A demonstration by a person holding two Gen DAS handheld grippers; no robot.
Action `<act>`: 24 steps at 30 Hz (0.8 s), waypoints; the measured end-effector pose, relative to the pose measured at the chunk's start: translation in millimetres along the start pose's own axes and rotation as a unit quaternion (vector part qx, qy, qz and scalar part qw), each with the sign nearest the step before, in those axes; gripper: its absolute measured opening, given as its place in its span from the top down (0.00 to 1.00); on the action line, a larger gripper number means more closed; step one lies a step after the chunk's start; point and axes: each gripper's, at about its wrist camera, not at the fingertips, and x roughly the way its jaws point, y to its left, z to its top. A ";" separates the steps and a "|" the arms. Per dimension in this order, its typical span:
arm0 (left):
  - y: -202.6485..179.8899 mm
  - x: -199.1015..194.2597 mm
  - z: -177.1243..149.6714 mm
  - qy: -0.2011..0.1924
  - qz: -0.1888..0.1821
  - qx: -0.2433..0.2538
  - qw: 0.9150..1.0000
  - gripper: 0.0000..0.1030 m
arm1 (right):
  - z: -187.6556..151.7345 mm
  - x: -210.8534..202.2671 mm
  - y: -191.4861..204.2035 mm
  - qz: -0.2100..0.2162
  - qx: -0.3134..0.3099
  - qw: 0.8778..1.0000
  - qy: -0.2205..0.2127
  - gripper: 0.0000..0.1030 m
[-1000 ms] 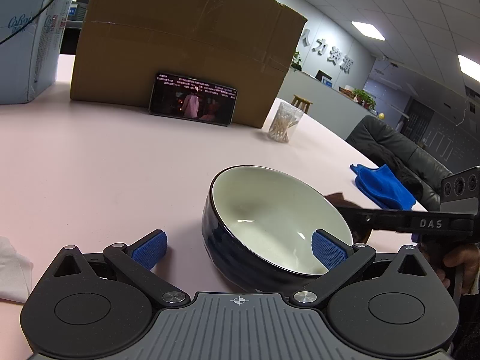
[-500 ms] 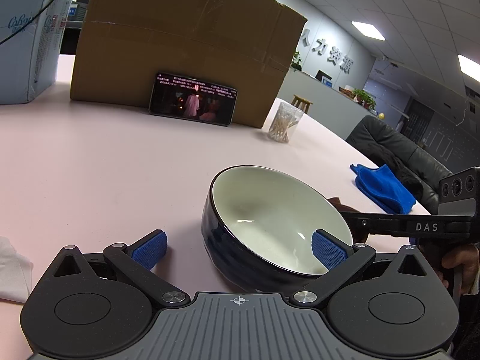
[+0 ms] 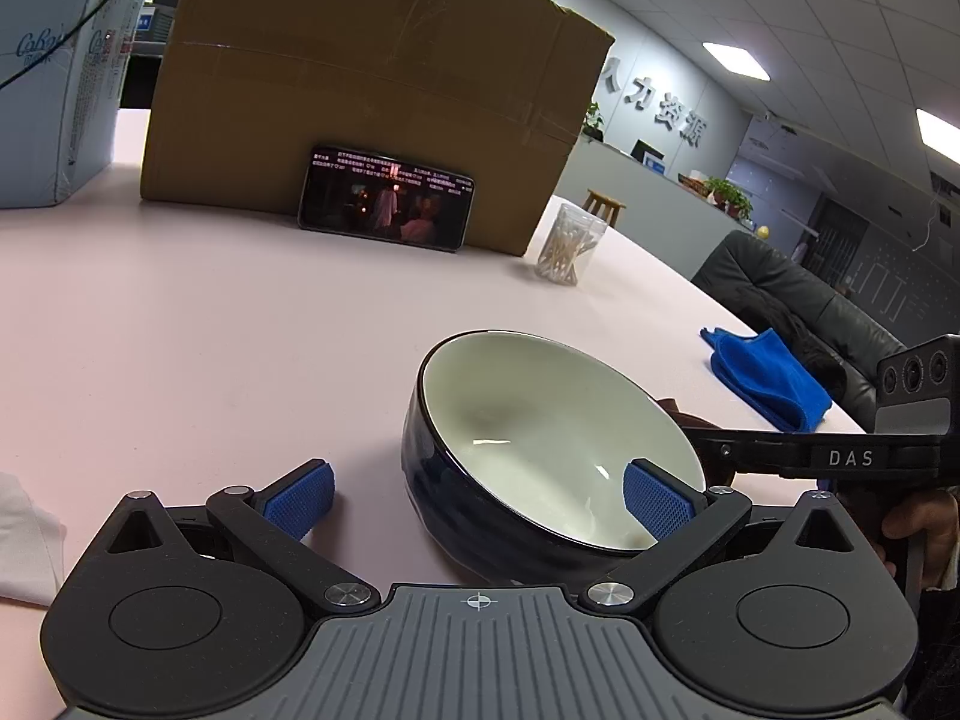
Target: Clean bowl
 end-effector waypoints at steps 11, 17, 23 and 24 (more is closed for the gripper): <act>-0.1 0.4 -0.1 0.000 0.000 0.000 1.000 0.00 | 0.5 -14.3 3.7 0.045 -0.012 0.998 -0.045 0.79; -0.2 0.5 -0.2 0.000 0.000 0.000 1.000 0.00 | 3.4 -13.5 0.5 0.037 -0.001 0.998 -0.047 0.79; 0.2 0.5 -0.3 0.000 0.000 0.000 1.000 0.00 | 4.2 -10.9 -3.1 0.031 0.012 0.998 -0.044 0.79; 0.2 0.5 -0.4 0.000 0.000 0.000 1.000 0.00 | 4.3 -10.8 -3.1 0.030 0.012 0.999 -0.044 0.79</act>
